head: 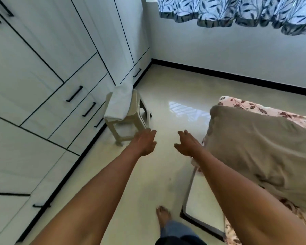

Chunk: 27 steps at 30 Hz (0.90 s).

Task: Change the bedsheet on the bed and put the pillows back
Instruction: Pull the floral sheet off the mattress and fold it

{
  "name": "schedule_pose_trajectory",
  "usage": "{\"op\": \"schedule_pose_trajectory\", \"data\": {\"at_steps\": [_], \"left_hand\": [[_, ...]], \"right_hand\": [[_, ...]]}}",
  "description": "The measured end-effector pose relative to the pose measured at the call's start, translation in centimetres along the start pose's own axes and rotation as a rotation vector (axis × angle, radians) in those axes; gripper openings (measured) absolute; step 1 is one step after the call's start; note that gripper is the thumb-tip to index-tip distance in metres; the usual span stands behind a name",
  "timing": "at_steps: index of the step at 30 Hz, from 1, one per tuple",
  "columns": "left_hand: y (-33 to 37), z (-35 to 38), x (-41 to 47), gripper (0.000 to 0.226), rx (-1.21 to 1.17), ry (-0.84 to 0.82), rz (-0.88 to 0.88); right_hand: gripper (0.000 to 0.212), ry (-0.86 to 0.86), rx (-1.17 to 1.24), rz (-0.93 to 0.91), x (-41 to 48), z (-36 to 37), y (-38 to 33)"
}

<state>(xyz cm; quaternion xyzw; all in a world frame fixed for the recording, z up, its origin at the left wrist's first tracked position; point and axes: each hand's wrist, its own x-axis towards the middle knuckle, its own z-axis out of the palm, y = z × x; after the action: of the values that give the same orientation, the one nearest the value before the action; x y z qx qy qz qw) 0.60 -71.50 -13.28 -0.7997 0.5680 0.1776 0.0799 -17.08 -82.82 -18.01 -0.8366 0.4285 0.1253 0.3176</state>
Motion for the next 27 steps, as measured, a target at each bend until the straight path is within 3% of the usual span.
{"op": "schedule_pose_trajectory", "data": {"at_steps": [5, 12, 21, 27], "left_hand": [[-3.8, -4.6, 9.2, 0.052, -0.020, -0.015, 0.067], [-2.5, -11.2, 24.3, 0.051, 0.138, -0.016, 0.296], [10.0, -14.6, 40.0, 0.051, 0.202, -0.129, 0.635], [21.7, -13.7, 47.0, 0.046, 0.316, -0.187, 0.870]], "right_hand": [[0.069, 0.035, -0.020, 0.045, 5.9, -4.0, -1.1], [0.067, 0.129, 0.030, 0.287, 12.5, -11.0, 3.1], [0.064, 0.277, 0.225, 0.605, 14.6, -19.0, 10.7], [0.071, 0.238, 0.314, 0.739, 16.3, -19.9, 18.4]]}}
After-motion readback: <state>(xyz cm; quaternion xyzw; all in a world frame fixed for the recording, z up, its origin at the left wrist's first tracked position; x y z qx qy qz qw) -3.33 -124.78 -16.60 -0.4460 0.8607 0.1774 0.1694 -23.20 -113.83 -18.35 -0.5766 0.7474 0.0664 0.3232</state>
